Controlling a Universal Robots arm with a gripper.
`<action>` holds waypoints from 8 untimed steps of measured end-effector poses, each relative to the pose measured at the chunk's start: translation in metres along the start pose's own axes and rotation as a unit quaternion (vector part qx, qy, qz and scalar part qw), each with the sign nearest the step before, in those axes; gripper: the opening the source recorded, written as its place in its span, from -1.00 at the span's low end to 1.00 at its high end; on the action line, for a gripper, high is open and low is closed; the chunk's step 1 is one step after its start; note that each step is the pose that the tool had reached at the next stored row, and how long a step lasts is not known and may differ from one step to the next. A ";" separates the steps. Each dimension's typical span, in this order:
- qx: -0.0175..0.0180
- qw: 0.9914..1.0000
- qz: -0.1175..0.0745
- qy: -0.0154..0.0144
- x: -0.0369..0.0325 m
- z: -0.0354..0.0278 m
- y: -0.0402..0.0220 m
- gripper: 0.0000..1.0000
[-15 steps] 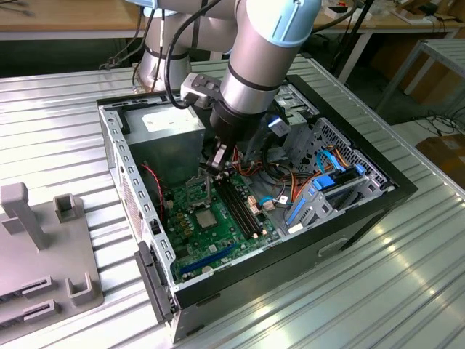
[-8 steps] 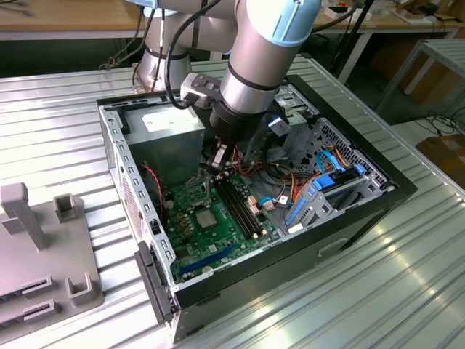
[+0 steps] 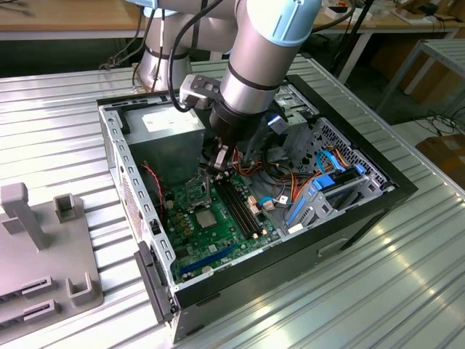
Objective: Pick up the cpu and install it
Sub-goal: 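Close the cpu cover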
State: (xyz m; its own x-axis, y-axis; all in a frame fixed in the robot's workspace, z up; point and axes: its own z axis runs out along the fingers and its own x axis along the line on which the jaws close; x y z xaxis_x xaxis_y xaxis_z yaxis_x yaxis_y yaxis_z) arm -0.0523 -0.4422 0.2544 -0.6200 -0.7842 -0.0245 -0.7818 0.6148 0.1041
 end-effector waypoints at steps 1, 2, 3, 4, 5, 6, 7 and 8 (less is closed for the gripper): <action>0.000 1.000 -0.004 0.000 0.0001 0.0001 -0.0001 -0.76; 0.000 1.000 -0.007 0.001 0.0003 0.0001 -0.0001 -0.76; 0.000 1.000 -0.013 0.001 0.0005 0.0001 -0.0001 -0.76; 0.000 1.000 -0.015 0.001 0.0006 0.0001 -0.0001 -0.76; 0.000 1.000 -0.018 0.002 0.0007 0.0000 -0.0001 -0.76; -0.001 1.000 -0.022 0.002 0.0008 0.0000 -0.0002 -0.76; -0.001 1.000 -0.024 0.002 0.0008 0.0000 -0.0002 -0.76; -0.001 1.000 -0.026 0.003 0.0009 0.0000 -0.0003 -0.76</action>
State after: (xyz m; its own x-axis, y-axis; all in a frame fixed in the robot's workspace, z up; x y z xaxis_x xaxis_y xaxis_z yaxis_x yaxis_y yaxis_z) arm -0.0527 -0.4430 0.2544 -0.5779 -0.8157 -0.0247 -0.8130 0.5729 0.1042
